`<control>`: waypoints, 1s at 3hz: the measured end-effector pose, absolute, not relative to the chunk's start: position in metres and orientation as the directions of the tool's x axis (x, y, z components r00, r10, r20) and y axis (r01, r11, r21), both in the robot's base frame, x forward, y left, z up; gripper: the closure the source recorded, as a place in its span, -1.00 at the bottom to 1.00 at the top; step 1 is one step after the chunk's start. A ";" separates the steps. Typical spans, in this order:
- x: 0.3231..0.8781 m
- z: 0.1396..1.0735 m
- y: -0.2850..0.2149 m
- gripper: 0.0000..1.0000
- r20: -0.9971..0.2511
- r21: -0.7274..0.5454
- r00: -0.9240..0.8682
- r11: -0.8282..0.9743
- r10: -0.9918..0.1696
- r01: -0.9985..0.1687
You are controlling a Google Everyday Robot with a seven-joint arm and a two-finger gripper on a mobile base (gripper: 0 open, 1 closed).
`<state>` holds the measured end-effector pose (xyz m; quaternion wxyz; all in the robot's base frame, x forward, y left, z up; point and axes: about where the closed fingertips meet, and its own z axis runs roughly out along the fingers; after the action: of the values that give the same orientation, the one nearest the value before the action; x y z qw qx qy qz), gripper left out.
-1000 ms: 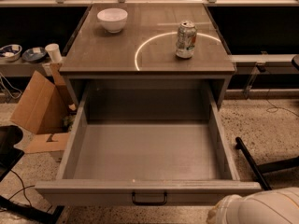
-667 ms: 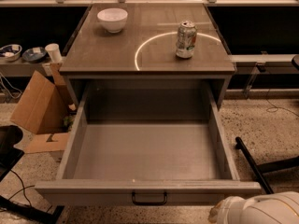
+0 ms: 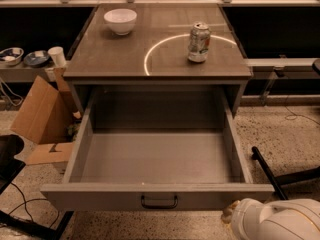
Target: Close top drawer
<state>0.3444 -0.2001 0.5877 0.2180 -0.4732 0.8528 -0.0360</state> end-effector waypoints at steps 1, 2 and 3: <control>0.367 0.597 -0.192 1.00 -0.393 -0.314 -0.418 0.546 -0.819 -0.776; 0.390 0.610 -0.182 1.00 -0.431 -0.355 -0.369 0.531 -0.823 -0.769; 0.389 0.610 -0.182 1.00 -0.431 -0.356 -0.369 0.531 -0.823 -0.769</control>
Offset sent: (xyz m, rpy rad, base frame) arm 0.1388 0.0638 0.0601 0.1088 -0.3850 0.1448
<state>0.3891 -0.1823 0.6099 0.2884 -0.4821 0.8259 -0.0469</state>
